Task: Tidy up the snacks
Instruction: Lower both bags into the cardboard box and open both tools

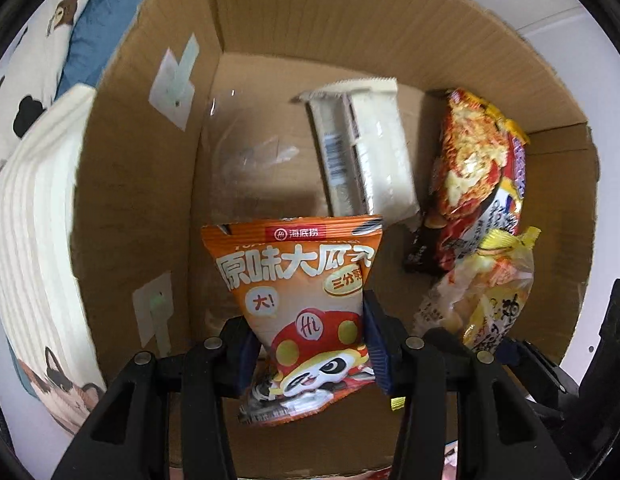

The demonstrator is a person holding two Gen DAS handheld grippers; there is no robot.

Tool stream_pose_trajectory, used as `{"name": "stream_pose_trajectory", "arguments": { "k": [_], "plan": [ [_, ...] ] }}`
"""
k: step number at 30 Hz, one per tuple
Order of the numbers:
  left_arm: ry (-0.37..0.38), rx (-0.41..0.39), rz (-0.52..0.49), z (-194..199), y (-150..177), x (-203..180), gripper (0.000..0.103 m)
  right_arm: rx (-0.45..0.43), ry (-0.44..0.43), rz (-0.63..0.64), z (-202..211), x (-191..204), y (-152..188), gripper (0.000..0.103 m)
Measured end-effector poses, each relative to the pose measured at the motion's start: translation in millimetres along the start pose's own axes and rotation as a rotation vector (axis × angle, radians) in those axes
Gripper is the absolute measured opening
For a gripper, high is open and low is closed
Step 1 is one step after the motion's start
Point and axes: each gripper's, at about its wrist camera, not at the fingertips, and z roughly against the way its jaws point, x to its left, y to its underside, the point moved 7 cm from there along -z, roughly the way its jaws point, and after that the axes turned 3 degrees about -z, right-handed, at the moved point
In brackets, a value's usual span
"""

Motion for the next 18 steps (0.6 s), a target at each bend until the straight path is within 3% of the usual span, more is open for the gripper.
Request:
{"name": "stream_pose_trajectory", "arguments": {
  "k": [1, 2, 3, 5, 10, 12, 18],
  "plan": [
    [0.003, 0.006, 0.004, -1, 2, 1, 0.044, 0.005, 0.014, 0.006, -2, -1, 0, 0.078],
    [0.003, 0.004, 0.006, -1, 3, 1, 0.047, -0.003, 0.05, 0.017, -2, -2, -1, 0.095],
    [-0.004, -0.003, 0.006, 0, 4, 2, 0.051, -0.011, 0.069, 0.031, -2, -2, -2, 0.098],
    [-0.003, -0.018, 0.003, 4, 5, 3, 0.075, -0.014, 0.098, 0.055, -1, 0, -2, 0.098],
    [0.0, -0.046, 0.004, 17, 12, 3, 0.084, -0.017, 0.122, 0.081, 2, 4, 0, 0.099],
    [-0.013, -0.068, -0.003, 22, 13, 1, 0.095, -0.028, 0.143, 0.095, 5, 5, 2, 0.1],
    [-0.03, -0.183, -0.036, 53, 24, -5, 0.095, -0.105, 0.179, 0.133, 32, -2, 11, 0.101]
  ]
}}
